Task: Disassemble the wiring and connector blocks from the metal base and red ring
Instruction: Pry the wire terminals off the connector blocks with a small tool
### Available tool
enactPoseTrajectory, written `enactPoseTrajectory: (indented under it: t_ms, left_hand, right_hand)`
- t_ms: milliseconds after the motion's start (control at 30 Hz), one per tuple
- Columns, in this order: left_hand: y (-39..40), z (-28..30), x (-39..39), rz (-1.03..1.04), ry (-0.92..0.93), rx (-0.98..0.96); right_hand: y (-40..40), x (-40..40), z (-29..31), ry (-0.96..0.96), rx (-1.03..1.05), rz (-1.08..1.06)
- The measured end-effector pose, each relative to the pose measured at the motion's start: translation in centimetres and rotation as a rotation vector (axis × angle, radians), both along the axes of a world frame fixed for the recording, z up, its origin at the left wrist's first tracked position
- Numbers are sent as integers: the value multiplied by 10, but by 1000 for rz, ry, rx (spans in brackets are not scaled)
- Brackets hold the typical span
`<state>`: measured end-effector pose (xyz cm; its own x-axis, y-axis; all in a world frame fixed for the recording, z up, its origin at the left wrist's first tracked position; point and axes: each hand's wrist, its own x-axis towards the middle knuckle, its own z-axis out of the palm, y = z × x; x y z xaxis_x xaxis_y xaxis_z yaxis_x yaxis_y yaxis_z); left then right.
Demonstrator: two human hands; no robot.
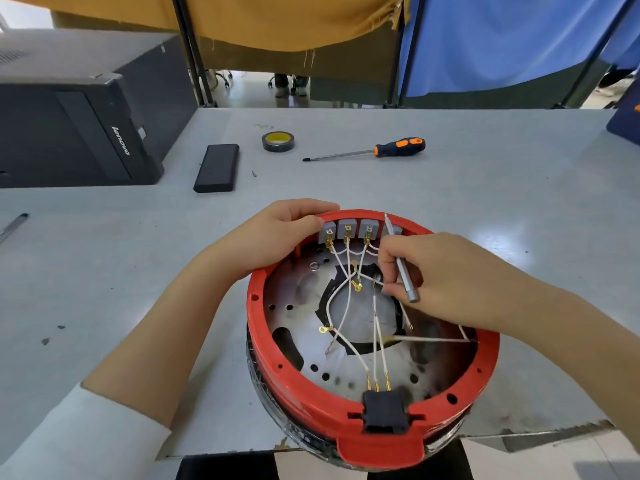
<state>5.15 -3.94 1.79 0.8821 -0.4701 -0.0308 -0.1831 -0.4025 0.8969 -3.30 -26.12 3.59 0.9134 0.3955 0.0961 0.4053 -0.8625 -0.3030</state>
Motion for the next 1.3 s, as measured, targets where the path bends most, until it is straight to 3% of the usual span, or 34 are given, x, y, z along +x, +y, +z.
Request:
enactPoseTrajectory:
  t_ms: [133,467,733,900,1100,1300]
  left_hand:
    - [9,3,-7,5,-38,66]
    - [23,7,-16,179,-174,171]
    - [1,25,13,91,-285,252]
    - [-12,14,36,83,-448,458]
    - [-9,11,33,76,-509,402]
    - [-12,17,23,17,-509,218]
  right_hand:
    - [2,3,2,-1,154,18]
    - [13,44,10,138,933,-65]
    - [18,83,8,133,995,-158]
    - [18,102,6,178,1025,-108]
    - [12,105,-4,74,1100,-44]
    - [10,103,-3,104,1157,-49]
